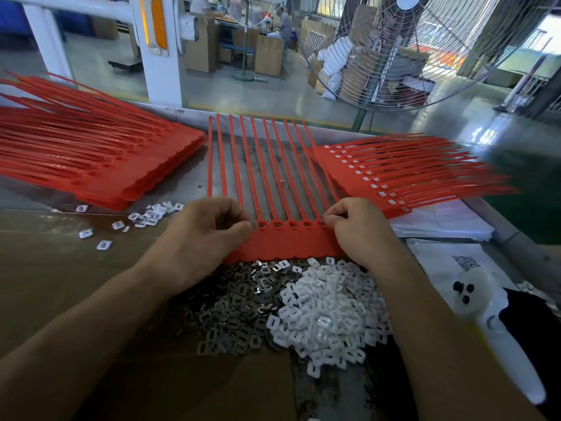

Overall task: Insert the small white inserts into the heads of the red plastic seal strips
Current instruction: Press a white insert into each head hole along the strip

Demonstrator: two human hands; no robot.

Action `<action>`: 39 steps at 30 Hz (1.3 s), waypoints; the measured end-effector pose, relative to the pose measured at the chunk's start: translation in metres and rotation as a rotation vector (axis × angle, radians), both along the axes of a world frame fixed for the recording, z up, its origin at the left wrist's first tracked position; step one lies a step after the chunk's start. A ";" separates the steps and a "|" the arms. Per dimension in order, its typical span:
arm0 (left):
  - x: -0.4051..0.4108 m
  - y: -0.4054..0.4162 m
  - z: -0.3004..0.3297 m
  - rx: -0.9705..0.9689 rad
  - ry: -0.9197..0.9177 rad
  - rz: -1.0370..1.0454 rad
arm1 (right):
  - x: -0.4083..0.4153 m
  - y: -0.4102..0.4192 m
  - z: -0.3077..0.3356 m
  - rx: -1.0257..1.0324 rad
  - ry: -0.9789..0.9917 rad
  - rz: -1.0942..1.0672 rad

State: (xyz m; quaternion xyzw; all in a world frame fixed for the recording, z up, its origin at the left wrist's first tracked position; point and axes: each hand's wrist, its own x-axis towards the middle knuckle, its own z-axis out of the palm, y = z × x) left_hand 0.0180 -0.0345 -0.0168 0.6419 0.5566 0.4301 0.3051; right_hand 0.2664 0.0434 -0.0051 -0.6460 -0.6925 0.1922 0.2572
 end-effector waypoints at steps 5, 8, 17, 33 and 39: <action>-0.001 0.002 -0.003 0.002 -0.013 -0.003 | -0.001 0.000 0.000 0.018 -0.026 0.022; -0.001 0.003 -0.005 0.010 -0.005 -0.006 | -0.002 0.001 -0.001 0.027 -0.028 0.025; -0.003 0.005 -0.009 0.028 0.025 -0.010 | -0.003 0.004 -0.005 0.065 -0.021 -0.002; -0.003 0.004 -0.008 0.022 -0.010 -0.039 | -0.002 0.007 -0.010 0.067 0.036 -0.025; -0.003 0.004 -0.008 0.017 -0.007 -0.040 | -0.003 0.006 -0.011 0.088 0.024 -0.041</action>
